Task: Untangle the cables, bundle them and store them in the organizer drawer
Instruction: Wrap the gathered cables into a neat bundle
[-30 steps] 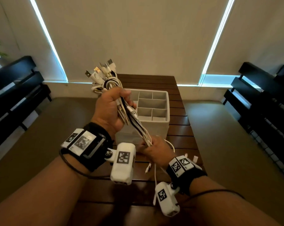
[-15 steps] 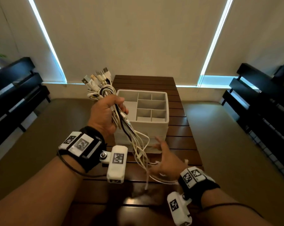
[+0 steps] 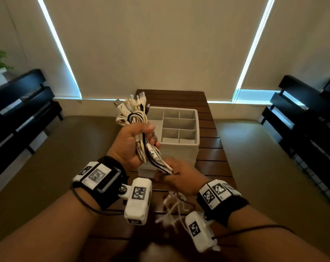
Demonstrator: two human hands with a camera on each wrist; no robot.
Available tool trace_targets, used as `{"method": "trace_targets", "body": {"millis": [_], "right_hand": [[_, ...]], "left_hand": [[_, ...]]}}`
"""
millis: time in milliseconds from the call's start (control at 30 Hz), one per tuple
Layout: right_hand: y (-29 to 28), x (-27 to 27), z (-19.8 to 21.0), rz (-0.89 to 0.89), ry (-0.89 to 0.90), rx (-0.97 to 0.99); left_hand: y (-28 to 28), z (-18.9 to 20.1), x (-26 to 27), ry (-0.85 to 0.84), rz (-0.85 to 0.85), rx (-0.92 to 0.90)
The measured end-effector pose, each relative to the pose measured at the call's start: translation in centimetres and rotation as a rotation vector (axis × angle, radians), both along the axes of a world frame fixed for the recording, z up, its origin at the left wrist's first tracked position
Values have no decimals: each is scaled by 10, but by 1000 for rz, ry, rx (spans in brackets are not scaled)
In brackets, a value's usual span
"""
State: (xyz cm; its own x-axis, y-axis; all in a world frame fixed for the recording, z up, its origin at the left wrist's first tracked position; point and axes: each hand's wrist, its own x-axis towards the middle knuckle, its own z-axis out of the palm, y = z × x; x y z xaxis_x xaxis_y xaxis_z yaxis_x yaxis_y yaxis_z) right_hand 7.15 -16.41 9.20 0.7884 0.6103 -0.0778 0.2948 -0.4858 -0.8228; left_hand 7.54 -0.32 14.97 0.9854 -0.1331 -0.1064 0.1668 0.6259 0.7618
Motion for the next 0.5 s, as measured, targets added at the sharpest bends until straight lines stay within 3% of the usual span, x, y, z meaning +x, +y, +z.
{"method": "trace_targets", "body": {"millis": [200, 333, 500], "right_hand": [[-27, 12, 22, 168, -153, -399], [-29, 16, 26, 134, -315, -593], [-27, 16, 30, 71, -464, -663]], "left_hand": [[12, -12, -6, 17, -279, 207], [6, -15, -7, 103, -262, 381], [-4, -17, -8, 157, -235, 539]]}}
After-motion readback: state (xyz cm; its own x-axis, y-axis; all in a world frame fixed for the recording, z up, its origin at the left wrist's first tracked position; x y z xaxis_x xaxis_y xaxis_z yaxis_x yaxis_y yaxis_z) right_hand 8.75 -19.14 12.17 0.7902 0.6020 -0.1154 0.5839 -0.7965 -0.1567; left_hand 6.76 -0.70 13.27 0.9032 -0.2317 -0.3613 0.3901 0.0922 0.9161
